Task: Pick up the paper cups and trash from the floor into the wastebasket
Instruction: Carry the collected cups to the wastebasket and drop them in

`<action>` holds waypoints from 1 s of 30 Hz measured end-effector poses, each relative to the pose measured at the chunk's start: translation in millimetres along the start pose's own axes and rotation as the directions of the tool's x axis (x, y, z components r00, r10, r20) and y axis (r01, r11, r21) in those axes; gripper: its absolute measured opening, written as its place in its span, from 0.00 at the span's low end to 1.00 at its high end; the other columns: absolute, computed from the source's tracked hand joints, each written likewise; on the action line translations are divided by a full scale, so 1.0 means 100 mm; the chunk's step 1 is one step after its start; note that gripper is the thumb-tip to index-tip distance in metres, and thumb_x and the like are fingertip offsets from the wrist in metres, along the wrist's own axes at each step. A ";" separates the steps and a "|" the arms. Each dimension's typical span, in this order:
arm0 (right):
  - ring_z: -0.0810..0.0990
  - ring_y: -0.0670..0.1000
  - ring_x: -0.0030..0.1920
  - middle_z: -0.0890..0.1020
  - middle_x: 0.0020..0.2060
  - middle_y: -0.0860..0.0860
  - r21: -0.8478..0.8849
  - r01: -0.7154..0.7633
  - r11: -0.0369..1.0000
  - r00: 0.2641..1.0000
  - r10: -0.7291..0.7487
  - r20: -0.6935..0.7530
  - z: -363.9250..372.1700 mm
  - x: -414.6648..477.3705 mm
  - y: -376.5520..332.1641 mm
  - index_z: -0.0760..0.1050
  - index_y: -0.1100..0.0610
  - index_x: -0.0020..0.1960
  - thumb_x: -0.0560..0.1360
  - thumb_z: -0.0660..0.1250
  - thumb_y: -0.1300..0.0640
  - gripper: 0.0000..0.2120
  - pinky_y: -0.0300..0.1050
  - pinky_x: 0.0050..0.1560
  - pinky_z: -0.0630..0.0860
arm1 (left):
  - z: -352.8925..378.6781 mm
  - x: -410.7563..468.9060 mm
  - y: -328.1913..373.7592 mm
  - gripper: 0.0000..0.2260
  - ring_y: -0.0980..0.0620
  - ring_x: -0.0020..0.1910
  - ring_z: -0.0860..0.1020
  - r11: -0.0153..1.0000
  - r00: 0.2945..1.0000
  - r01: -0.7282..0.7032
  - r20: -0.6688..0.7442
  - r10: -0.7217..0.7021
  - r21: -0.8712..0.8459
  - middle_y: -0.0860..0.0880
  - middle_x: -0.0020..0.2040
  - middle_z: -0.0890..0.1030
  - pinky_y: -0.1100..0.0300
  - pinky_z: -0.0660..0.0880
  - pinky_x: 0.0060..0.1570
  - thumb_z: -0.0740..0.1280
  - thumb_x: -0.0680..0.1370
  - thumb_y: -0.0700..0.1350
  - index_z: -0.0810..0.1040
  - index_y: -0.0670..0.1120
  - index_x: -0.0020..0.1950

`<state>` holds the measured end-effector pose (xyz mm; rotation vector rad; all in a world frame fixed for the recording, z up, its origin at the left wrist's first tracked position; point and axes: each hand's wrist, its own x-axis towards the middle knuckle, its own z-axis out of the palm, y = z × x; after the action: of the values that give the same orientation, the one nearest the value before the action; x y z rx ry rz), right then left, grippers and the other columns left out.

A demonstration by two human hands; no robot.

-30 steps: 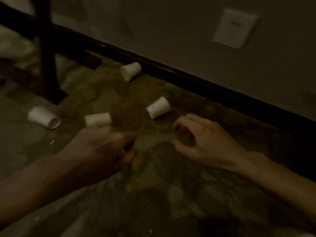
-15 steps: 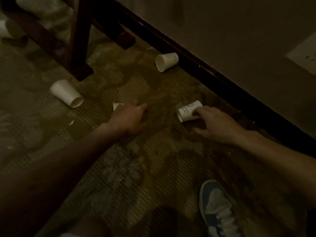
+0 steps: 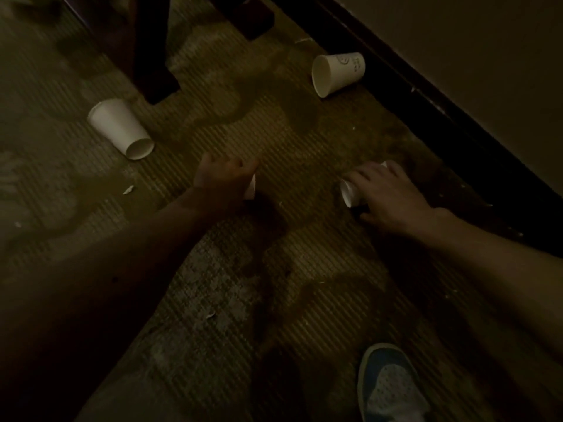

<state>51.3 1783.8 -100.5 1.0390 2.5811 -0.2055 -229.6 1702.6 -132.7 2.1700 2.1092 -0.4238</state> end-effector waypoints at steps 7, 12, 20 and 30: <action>0.68 0.54 0.68 0.71 0.68 0.51 -0.013 0.028 1.000 0.999 -0.028 0.035 0.05 0.35 -0.12 0.66 0.52 0.70 0.76 0.66 0.41 0.28 0.51 0.66 0.61 | 0.02 -0.19 -0.22 0.39 0.44 0.71 0.69 0.961 0.969 0.102 0.242 -0.039 -0.256 0.45 0.75 0.68 0.51 0.67 0.65 0.71 0.73 0.62 0.60 0.49 0.79; 0.77 0.51 0.45 0.79 0.45 0.49 0.589 -0.007 0.808 0.992 0.082 -0.100 -0.15 0.76 -0.64 0.74 0.54 0.52 0.70 0.67 0.34 0.24 0.46 0.40 0.71 | -0.18 -0.39 -0.64 0.32 0.44 0.65 0.74 0.851 0.931 0.331 0.287 -0.225 -0.408 0.43 0.68 0.74 0.54 0.70 0.59 0.74 0.72 0.58 0.70 0.46 0.71; 0.82 0.47 0.37 0.82 0.40 0.51 0.959 -0.106 0.262 0.993 0.073 0.090 -0.45 1.25 -1.50 0.76 0.53 0.46 0.75 0.68 0.43 0.13 0.39 0.30 0.73 | -0.40 -0.50 -1.52 0.34 0.43 0.73 0.59 0.599 0.777 0.583 0.163 -0.608 -0.549 0.45 0.76 0.63 0.44 0.63 0.68 0.74 0.69 0.62 0.74 0.46 0.69; 0.84 0.48 0.36 0.84 0.40 0.51 0.954 -0.192 0.229 0.981 0.066 0.182 -0.46 1.14 -1.51 0.78 0.53 0.48 0.74 0.69 0.42 0.15 0.37 0.27 0.74 | -0.24 -0.33 -1.73 0.32 0.46 0.57 0.78 0.320 0.787 0.556 0.361 -0.501 -0.768 0.47 0.61 0.77 0.48 0.81 0.50 0.78 0.67 0.56 0.73 0.48 0.67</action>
<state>-141.8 1759.9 -99.9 1.4978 2.0222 -1.9988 -398.2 1684.8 -78.7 0.8457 2.2158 0.4846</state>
